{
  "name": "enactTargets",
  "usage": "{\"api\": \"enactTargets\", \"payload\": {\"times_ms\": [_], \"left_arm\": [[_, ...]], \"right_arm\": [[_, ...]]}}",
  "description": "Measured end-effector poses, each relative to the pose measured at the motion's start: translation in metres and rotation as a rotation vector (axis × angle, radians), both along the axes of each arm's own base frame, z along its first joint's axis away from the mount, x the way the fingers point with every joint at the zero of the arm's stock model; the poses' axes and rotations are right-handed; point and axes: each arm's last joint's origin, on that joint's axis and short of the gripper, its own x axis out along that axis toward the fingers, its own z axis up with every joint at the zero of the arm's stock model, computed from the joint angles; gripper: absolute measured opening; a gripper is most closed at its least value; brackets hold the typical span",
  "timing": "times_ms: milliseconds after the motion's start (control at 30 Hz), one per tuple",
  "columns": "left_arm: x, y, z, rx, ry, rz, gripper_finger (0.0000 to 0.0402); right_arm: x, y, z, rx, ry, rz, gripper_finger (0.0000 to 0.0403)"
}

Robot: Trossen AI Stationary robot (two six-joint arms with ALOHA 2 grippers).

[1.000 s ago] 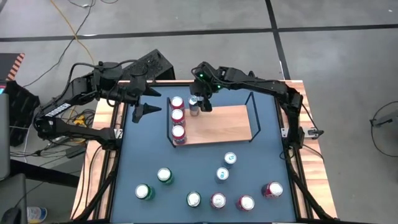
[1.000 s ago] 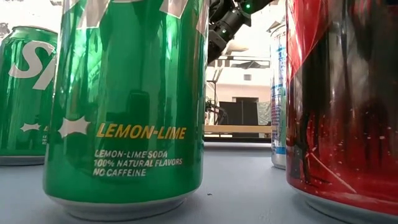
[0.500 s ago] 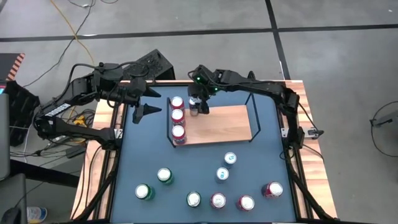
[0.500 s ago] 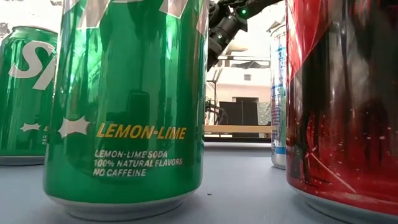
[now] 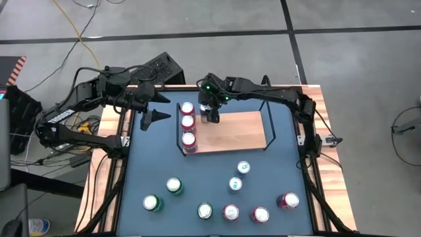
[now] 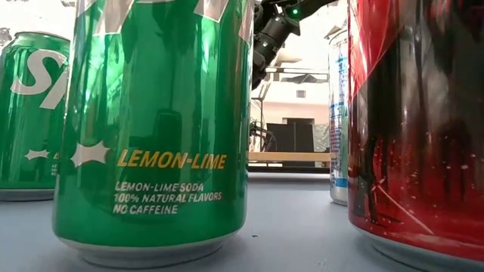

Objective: Place canned beverage on shelf
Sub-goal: Put the blue soda can on the shelf

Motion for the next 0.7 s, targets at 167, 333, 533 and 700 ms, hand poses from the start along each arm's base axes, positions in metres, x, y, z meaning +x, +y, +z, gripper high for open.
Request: {"api": "enactTargets", "payload": {"times_ms": [167, 333, 533, 700], "left_arm": [[0.0, 0.0, 0.0, 0.003, 0.0, 0.005, 0.0286], [0.0, 0.001, 0.0, 0.007, 0.002, 0.019, 0.0286], [0.0, 0.001, 0.0, 0.007, 0.002, 0.022, 0.0286], [0.0, 0.001, 0.0, 0.007, 0.001, 0.022, 0.0286]], "right_arm": [[0.001, 0.003, 0.0, 0.025, -0.003, -0.049, 0.0285], [0.003, 0.009, 0.0, 0.02, -0.001, -0.094, 0.0285], [0.005, 0.013, 0.001, 0.05, -0.017, -0.173, 0.0285], [0.007, 0.016, 0.001, 0.062, -0.024, -0.228, 0.0285]]}}
